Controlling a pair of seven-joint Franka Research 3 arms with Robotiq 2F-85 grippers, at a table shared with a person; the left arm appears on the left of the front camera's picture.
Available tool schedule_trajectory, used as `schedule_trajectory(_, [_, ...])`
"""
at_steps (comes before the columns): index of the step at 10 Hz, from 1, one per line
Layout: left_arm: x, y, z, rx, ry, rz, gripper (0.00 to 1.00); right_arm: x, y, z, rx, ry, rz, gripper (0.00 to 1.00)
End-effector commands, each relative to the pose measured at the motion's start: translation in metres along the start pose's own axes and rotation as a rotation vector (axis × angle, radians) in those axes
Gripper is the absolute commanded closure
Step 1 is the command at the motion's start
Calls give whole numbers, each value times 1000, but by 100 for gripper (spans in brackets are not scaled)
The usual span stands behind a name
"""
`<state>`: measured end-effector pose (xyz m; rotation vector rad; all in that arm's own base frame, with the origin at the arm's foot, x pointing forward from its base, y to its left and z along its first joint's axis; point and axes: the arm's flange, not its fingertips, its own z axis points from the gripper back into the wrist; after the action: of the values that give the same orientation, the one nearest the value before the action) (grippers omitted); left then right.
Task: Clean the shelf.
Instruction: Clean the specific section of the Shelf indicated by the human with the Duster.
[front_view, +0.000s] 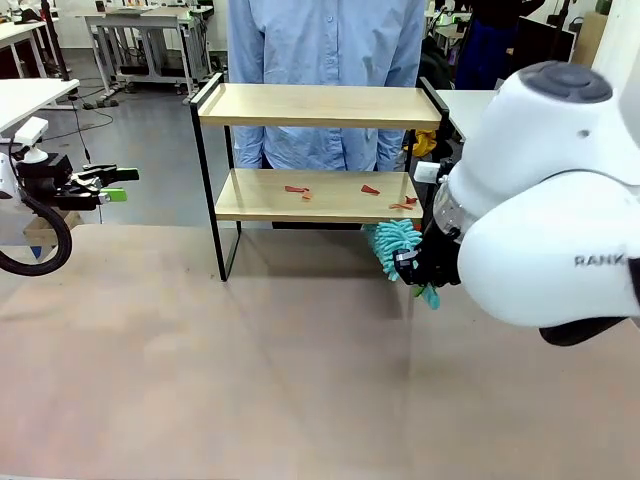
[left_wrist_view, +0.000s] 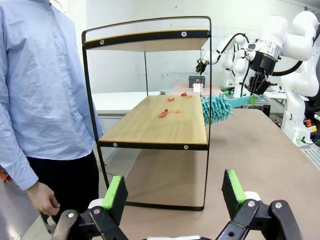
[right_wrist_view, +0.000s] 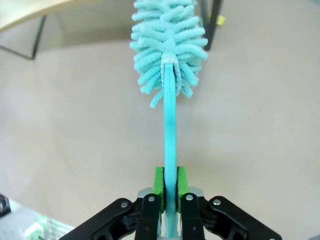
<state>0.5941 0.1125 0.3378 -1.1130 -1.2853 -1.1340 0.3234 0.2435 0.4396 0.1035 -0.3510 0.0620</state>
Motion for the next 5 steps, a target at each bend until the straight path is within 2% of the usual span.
schedule_trajectory(1, [3, -1, 0, 1, -1, 1, 0, -27, -35, 13, 107, 66, 159, 87])
schedule_trajectory(2, [3, -1, 0, 1, -1, 1, 0, -30, -44, 21, 157, 102, 215, 87])
schedule_trajectory(5, [3, -1, 0, 1, -1, 1, 0, -47, -67, 47, 280, 127, 419, 87])
